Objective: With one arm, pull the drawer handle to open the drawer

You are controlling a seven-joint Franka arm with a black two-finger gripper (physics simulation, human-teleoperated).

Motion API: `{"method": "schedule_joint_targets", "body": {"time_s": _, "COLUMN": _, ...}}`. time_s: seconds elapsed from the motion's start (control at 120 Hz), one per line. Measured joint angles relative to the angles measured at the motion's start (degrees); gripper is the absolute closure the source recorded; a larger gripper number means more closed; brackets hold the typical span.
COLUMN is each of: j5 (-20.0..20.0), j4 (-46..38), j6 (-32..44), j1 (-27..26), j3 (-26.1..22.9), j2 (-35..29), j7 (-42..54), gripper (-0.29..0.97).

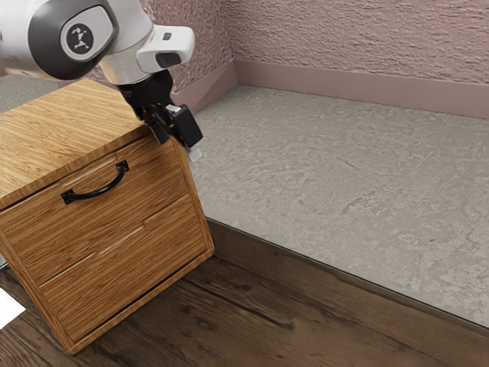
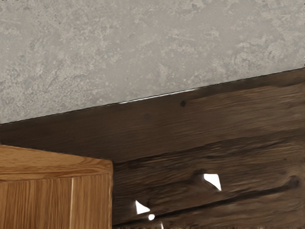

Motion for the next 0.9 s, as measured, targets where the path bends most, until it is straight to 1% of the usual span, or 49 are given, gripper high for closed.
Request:
{"method": "schedule_joint_targets", "body": {"time_s": 0.15, "j5": -0.3, "j4": 0.1, "j6": 0.0, "j1": -0.2, "j3": 0.1, "j2": -0.1, "j7": 0.3, "gripper": 0.00}}
{"method": "schedule_joint_targets", "body": {"time_s": 0.183, "j5": -0.3, "j4": 1.3, "j6": -0.3, "j1": 0.3, "j3": 0.1, "j2": -0.7, "j7": 0.3, "gripper": 0.00}}
{"method": "schedule_joint_targets", "body": {"time_s": 0.275, "j5": 0.9, "j4": 15.1, "j6": -5.4, "j1": 3.4, "j3": -0.3, "j2": -3.9, "j7": 0.1, "gripper": 0.00}}
{"method": "schedule_joint_targets", "body": {"time_s": 0.35, "j5": 1.5, "j4": 25.2, "j6": -13.1, "j1": 0.7, "j3": -0.4, "j2": -4.5, "j7": -0.5, "gripper": 0.00}}
{"method": "schedule_joint_targets", "body": {"time_s": 0.408, "j5": 1.6, "j4": 28.5, "j6": -18.9, "j1": -2.5, "j3": -0.7, "j2": -4.6, "j7": -1.3, "gripper": 0.00}}
{"method": "schedule_joint_targets", "body": {"time_s": 0.5, "j5": 2.2, "j4": 29.6, "j6": -24.7, "j1": -11.6, "j3": -1.0, "j2": -5.1, "j7": -2.2, "gripper": 0.00}}
{"method": "schedule_joint_targets", "body": {"time_s": 0.542, "j5": 2.6, "j4": 29.7, "j6": -26.0, "j1": -14.5, "j3": -0.9, "j2": -5.2, "j7": -2.5, "gripper": 0.00}}
{"method": "schedule_joint_targets", "body": {"time_s": 0.583, "j5": 3.8, "j4": 30.0, "j6": -27.1, "j1": -15.3, "j3": -0.9, "j2": -5.0, "j7": -2.5, "gripper": 0.00}}
{"method": "schedule_joint_targets", "body": {"time_s": 0.667, "j5": 9.2, "j4": 29.7, "j6": -28.5, "j1": -16.1, "j3": -1.2, "j2": -4.8, "j7": -1.7, "gripper": 0.00}}
{"method": "schedule_joint_targets", "body": {"time_s": 0.708, "j5": 11.5, "j4": 26.6, "j6": -28.1, "j1": -17.3, "j3": -1.4, "j2": -3.2, "j7": -1.1, "gripper": 0.00}}
{"method": "schedule_joint_targets", "body": {"time_s": 0.75, "j5": 13.0, "j4": 23.4, "j6": -27.2, "j1": -16.5, "j3": -0.8, "j2": -3.0, "j7": -0.4, "gripper": 0.00}}
{"method": "schedule_joint_targets", "body": {"time_s": 0.783, "j5": 13.3, "j4": 21.6, "j6": -26.3, "j1": -15.3, "j3": 1.7, "j2": -5.1, "j7": 0.5, "gripper": 0.00}}
{"method": "schedule_joint_targets", "body": {"time_s": 0.8, "j5": 12.7, "j4": 21.1, "j6": -25.9, "j1": -15.3, "j3": 4.5, "j2": -7.4, "j7": 1.1, "gripper": 0.00}}
{"method": "schedule_joint_targets", "body": {"time_s": 0.817, "j5": 11.5, "j4": 20.5, "j6": -25.2, "j1": -17.4, "j3": 9.7, "j2": -10.3, "j7": 1.8, "gripper": 0.00}}
{"method": "schedule_joint_targets", "body": {"time_s": 0.825, "j5": 10.7, "j4": 19.8, "j6": -24.9, "j1": -19.3, "j3": 13.1, "j2": -11.9, "j7": 2.1, "gripper": 0.00}}
{"method": "schedule_joint_targets", "body": {"time_s": 0.867, "j5": 4.8, "j4": 14.6, "j6": -22.6, "j1": -29.8, "j3": 32.0, "j2": -20.5, "j7": 4.2, "gripper": 0.00}}
{"method": "schedule_joint_targets", "body": {"time_s": 0.883, "j5": 2.5, "j4": 13.2, "j6": -21.7, "j1": -32.5, "j3": 37.5, "j2": -23.3, "j7": 5.0, "gripper": 0.00}}
{"method": "schedule_joint_targets", "body": {"time_s": 0.9, "j5": 0.5, "j4": 11.9, "j6": -20.9, "j1": -34.5, "j3": 41.7, "j2": -25.8, "j7": 5.9, "gripper": 0.00}}
